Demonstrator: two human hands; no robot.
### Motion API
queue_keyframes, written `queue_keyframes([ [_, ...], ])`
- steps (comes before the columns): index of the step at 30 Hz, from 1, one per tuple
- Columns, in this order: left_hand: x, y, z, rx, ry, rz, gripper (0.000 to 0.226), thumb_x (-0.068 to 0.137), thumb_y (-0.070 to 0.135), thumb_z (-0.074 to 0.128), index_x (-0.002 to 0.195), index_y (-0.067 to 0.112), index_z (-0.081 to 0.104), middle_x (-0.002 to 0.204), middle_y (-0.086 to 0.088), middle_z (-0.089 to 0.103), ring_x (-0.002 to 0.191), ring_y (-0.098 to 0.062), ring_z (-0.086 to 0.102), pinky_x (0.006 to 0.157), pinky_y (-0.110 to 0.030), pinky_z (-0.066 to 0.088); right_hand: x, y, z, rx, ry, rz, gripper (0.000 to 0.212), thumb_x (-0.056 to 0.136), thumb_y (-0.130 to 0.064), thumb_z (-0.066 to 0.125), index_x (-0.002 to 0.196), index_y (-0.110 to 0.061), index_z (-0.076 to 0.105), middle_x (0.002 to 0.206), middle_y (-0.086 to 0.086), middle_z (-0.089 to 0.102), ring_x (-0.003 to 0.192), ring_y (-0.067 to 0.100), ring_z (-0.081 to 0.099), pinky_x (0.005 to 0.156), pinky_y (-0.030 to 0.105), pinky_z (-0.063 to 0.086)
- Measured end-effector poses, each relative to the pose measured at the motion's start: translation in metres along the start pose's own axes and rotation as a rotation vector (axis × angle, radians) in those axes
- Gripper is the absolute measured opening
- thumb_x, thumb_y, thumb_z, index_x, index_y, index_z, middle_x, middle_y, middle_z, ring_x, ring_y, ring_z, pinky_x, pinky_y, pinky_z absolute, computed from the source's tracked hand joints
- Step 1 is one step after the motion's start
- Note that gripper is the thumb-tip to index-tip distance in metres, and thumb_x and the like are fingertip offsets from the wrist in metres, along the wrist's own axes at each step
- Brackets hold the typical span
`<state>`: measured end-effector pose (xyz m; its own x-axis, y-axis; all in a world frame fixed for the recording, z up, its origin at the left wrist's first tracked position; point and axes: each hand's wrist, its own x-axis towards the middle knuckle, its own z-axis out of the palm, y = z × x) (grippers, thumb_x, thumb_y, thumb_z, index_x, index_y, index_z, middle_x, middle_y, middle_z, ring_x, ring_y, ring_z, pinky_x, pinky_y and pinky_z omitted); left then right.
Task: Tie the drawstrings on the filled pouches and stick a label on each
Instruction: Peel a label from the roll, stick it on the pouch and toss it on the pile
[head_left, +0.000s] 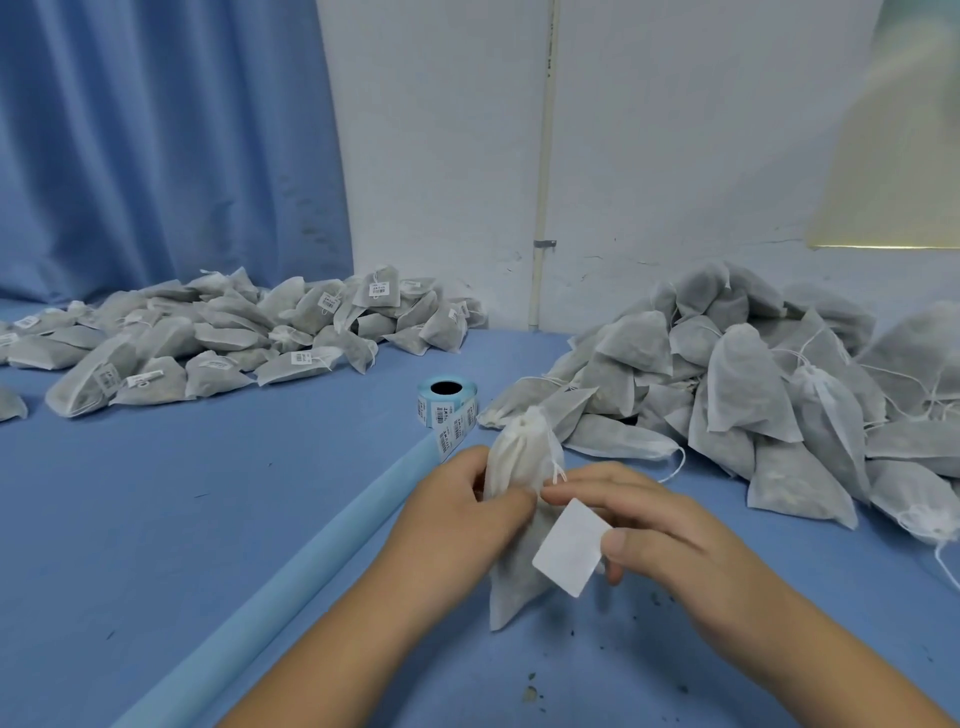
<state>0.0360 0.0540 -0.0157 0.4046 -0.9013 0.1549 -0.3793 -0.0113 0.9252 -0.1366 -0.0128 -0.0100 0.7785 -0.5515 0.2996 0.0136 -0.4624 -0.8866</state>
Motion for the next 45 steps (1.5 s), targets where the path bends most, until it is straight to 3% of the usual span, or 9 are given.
queue_keyframes([
  [7, -0.002, 0.003, -0.001, -0.163, -0.057, -0.033, 0.016, 0.091, 0.027, 0.059, 0.099, 0.017, 0.069, 0.095, -0.006, 0.073, 0.087, -0.021, 0.071, 0.078, -0.043, 0.061, -0.001, -0.003, 0.000, -0.299, -0.008, -0.062, 0.035, 0.077, -0.021, 0.054, 0.108, -0.031, 0.068, 0.109, -0.022, 0.060, 0.089, 0.009, 0.059, 0.076, 0.035, 0.049],
  [9, -0.001, 0.001, 0.001, -0.139, -0.025, -0.020, 0.019, 0.094, 0.026, 0.058, 0.097, 0.011, 0.069, 0.093, -0.011, 0.071, 0.083, -0.023, 0.072, 0.075, -0.044, 0.061, -0.003, -0.007, 0.002, -0.448, -0.028, -0.120, 0.031, 0.080, -0.029, 0.055, 0.108, -0.032, 0.067, 0.110, -0.023, 0.057, 0.093, 0.008, 0.059, 0.076, 0.027, 0.048],
  [16, -0.001, 0.001, 0.004, -0.186, 0.054, -0.031, 0.014, 0.089, 0.026, 0.061, 0.086, 0.014, 0.068, 0.084, -0.013, 0.066, 0.068, -0.014, 0.066, 0.055, -0.036, 0.059, -0.007, -0.017, 0.009, -0.924, -0.075, -0.159, 0.055, 0.073, -0.060, 0.027, 0.112, -0.034, 0.056, 0.117, -0.019, 0.047, 0.097, 0.009, 0.053, 0.074, 0.030, 0.048],
  [24, -0.002, 0.000, 0.004, -0.119, 0.043, 0.030, 0.010, 0.083, 0.028, 0.071, 0.079, 0.020, 0.068, 0.073, 0.000, 0.067, 0.063, -0.014, 0.067, 0.055, -0.035, 0.058, -0.007, -0.021, 0.014, -0.939, -0.115, -0.192, 0.054, 0.076, -0.060, 0.027, 0.118, -0.039, 0.055, 0.120, -0.023, 0.050, 0.103, 0.005, 0.053, 0.078, 0.030, 0.047],
  [28, 0.000, 0.000, 0.001, 0.016, 0.108, 0.086, 0.028, 0.080, 0.024, 0.065, 0.065, 0.006, 0.051, 0.058, -0.001, 0.044, 0.054, -0.013, 0.040, 0.053, -0.030, 0.039, -0.008, -0.020, 0.016, -0.967, -0.097, -0.194, 0.054, 0.076, -0.059, 0.029, 0.109, -0.030, 0.061, 0.112, -0.018, 0.054, 0.097, 0.008, 0.055, 0.076, 0.033, 0.048],
  [31, 0.001, -0.001, -0.003, 0.051, 0.147, 0.091, 0.031, 0.084, 0.015, 0.061, 0.060, 0.006, 0.044, 0.056, 0.004, 0.035, 0.053, -0.010, 0.030, 0.047, -0.023, 0.026, -0.008, -0.019, 0.016, -0.954, -0.086, -0.211, 0.054, 0.077, -0.058, 0.031, 0.113, -0.031, 0.061, 0.113, -0.021, 0.054, 0.096, 0.008, 0.057, 0.076, 0.032, 0.048],
  [38, 0.002, -0.001, -0.005, -0.114, 0.151, 0.057, 0.037, 0.081, 0.027, 0.064, 0.067, -0.003, 0.049, 0.063, -0.005, 0.042, 0.060, -0.015, 0.036, 0.058, -0.031, 0.029, -0.009, -0.018, 0.014, -0.912, -0.028, -0.243, 0.051, 0.078, -0.059, 0.036, 0.115, -0.037, 0.063, 0.118, -0.030, 0.050, 0.092, 0.002, 0.057, 0.075, 0.027, 0.048],
  [41, 0.005, -0.002, -0.008, -0.191, 0.168, 0.016, 0.053, 0.070, 0.038, 0.061, 0.085, -0.013, 0.056, 0.072, -0.007, 0.051, 0.067, -0.019, 0.043, 0.065, -0.035, 0.035, -0.008, -0.019, 0.009, -0.594, 0.054, -0.198, 0.037, 0.076, -0.050, 0.047, 0.105, -0.039, 0.066, 0.114, -0.027, 0.055, 0.091, 0.004, 0.058, 0.072, 0.017, 0.045],
  [45, 0.005, -0.003, -0.008, -0.245, 0.154, -0.030, 0.059, 0.067, 0.040, 0.062, 0.089, -0.014, 0.057, 0.076, -0.012, 0.056, 0.071, -0.022, 0.047, 0.070, -0.038, 0.039, -0.002, -0.017, 0.005, -0.060, 0.490, -0.117, 0.020, 0.080, -0.013, 0.063, 0.081, -0.033, 0.069, 0.081, -0.006, 0.065, 0.062, 0.009, 0.055, 0.052, 0.016, 0.045],
])
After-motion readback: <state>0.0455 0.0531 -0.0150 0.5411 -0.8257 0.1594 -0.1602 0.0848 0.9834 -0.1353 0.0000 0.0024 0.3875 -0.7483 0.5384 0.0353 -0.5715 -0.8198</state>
